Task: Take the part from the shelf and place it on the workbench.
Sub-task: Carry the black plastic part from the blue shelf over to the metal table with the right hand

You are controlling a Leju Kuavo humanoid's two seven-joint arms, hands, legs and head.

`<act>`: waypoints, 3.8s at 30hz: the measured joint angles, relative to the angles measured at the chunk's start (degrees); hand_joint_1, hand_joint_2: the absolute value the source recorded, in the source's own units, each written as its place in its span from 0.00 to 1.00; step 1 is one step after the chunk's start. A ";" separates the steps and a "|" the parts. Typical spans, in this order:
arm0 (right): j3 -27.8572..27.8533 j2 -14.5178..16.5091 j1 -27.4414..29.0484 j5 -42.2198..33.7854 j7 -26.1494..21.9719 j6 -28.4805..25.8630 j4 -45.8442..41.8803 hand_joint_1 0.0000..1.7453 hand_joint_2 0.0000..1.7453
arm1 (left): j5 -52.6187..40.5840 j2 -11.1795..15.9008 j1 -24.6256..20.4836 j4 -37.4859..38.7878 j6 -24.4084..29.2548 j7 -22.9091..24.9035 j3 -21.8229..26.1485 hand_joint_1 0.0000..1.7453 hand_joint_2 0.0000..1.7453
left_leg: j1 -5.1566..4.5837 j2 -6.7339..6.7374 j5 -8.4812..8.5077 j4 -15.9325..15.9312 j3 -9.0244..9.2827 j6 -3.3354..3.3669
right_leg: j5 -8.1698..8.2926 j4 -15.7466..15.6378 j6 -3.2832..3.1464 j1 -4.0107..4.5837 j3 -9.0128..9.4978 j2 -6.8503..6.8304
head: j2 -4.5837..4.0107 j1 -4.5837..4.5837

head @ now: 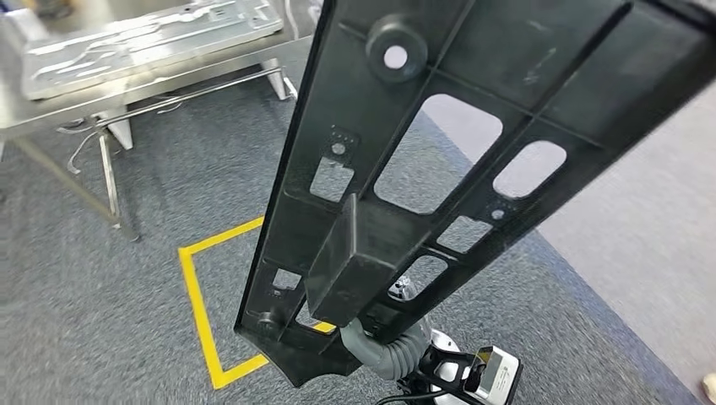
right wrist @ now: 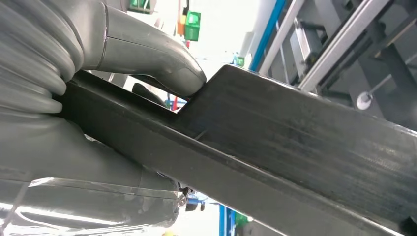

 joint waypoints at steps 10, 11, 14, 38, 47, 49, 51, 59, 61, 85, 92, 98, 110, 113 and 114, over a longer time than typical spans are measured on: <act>-0.61 0.04 -0.18 0.05 -0.03 -0.52 -0.29 1.00 1.00 | -0.53 0.30 -0.24 -0.14 -2.44 -1.91 0.32 0.00 1.00 | -0.42 0.78 4.86 -13.64 6.89 3.17 | -4.72 5.74 2.75 0.23 -1.20 0.02 | 0.01 0.02; -0.72 0.03 -0.16 0.04 -0.03 -0.50 -0.32 1.00 1.00 | -0.55 0.30 -0.39 -0.14 -2.45 -1.95 0.37 0.00 1.00 | -0.48 0.14 4.89 -13.63 6.83 3.34 | -6.64 9.67 2.81 0.18 -3.10 1.38 | 0.01 0.02; -0.89 -0.01 -0.08 -0.05 0.00 -0.29 -0.31 1.00 1.00 | -0.55 0.30 -0.58 -0.15 -2.48 -2.04 0.57 0.00 1.00 | -0.76 -1.96 4.93 -13.57 6.77 3.54 | -8.38 17.30 2.60 0.20 -7.38 2.45 | 0.00 0.02; -2.50 0.76 0.34 -2.02 -0.02 2.39 -1.37 1.00 1.00 | -1.17 0.24 -0.49 -0.15 -4.74 -2.87 1.80 0.00 1.00 | -0.02 0.20 3.90 -13.21 7.44 1.85 | -0.60 1.15 2.09 0.39 -0.48 1.96 | 0.00 0.02; -3.12 0.76 0.40 -2.02 -0.02 2.96 -1.42 1.00 1.00 | -1.54 0.21 -0.69 -0.15 -5.28 -2.65 2.32 0.00 1.00 | -0.46 -0.52 3.89 -13.54 7.84 3.12 | -2.73 10.55 2.09 0.22 -5.51 2.46 | 0.00 0.02; -3.22 0.77 0.32 -2.02 -0.02 3.02 -1.43 1.00 1.00 | -1.78 0.13 -0.72 -0.15 -5.33 -2.65 2.32 0.00 1.00 | -0.65 -0.76 3.74 -13.47 7.96 2.77 | -0.17 3.46 1.36 0.55 -2.23 2.70 | 0.00 0.02; -3.30 0.78 0.27 -2.03 -0.02 3.07 -1.44 1.00 1.00 | -1.90 0.14 -0.70 -0.15 -5.37 -2.65 2.33 0.00 1.00 | -0.64 -0.83 3.65 -13.51 7.91 2.15 | -0.04 1.23 0.97 0.90 -1.35 2.81 | 0.00 0.02; -3.36 1.26 0.54 -2.26 -0.03 3.16 -1.43 1.00 1.00 | -2.30 0.47 -0.53 -0.15 -5.36 -2.67 2.36 0.00 1.00 | -0.36 -0.29 -2.52 1.78 0.21 0.32 | -0.22 -0.16 -0.47 0.44 0.40 2.38 | 0.00 0.02; -3.36 1.27 0.66 -2.33 -0.02 3.16 -1.42 1.00 1.00 | -2.32 0.50 -0.45 -0.15 -5.37 -2.65 2.36 0.00 1.00 | -0.30 -0.18 -0.08 0.45 0.17 0.23 | -0.82 -0.02 -0.35 0.44 1.00 2.37 | 0.00 0.02; -3.84 1.60 0.45 -2.66 -0.03 3.64 -1.16 1.00 1.00 | -2.69 0.42 -0.58 -0.15 -5.54 -2.47 2.80 0.00 1.00 | -0.92 -0.48 0.58 -12.04 11.80 1.49 | 1.38 0.82 -0.62 1.15 -2.33 2.77 | 0.00 0.02; -3.86 1.99 0.25 -2.74 -0.02 3.98 -0.93 1.00 1.00 | -3.04 0.45 -0.41 -0.15 -5.52 -2.37 2.97 0.00 1.00 | -0.43 -0.18 -3.36 0.19 1.55 0.25 | -1.21 0.42 -1.04 0.95 1.31 2.84 | 0.01 0.01; -3.86 2.20 0.10 -2.74 0.01 4.16 -0.69 1.00 1.00 | -3.16 0.54 -0.30 -0.16 -5.53 -2.30 3.41 0.00 1.00 | -1.01 0.07 5.16 -12.86 4.83 2.25 | -3.50 0.53 0.58 1.14 3.70 2.92 | 0.01 0.01; -3.94 2.21 0.05 -2.74 -0.01 4.11 -0.29 1.00 1.00 | -3.38 0.46 -0.45 -0.17 -5.52 -2.30 3.76 0.00 1.00 | -0.64 -0.47 0.69 -13.83 11.79 2.89 | -0.01 5.54 2.01 0.28 -5.68 2.93 | 0.00 0.02; -4.04 2.19 0.18 -2.75 -0.01 4.11 -0.19 1.00 1.00 | -3.51 0.46 -0.64 -0.17 -5.52 -2.28 3.76 0.00 1.00 | -0.67 -0.52 -0.46 -13.53 13.14 1.75 | 1.16 2.61 1.01 0.77 -4.62 2.96 | 0.01 0.02; -4.05 2.19 0.21 -2.75 -0.01 4.11 -0.21 1.00 1.00 | -3.53 0.46 -0.71 -0.17 -5.53 -2.28 3.76 0.00 1.00 | -0.61 -0.43 -0.67 -13.30 13.37 1.38 | 1.28 2.45 0.56 0.73 -4.11 3.00 | 0.01 0.02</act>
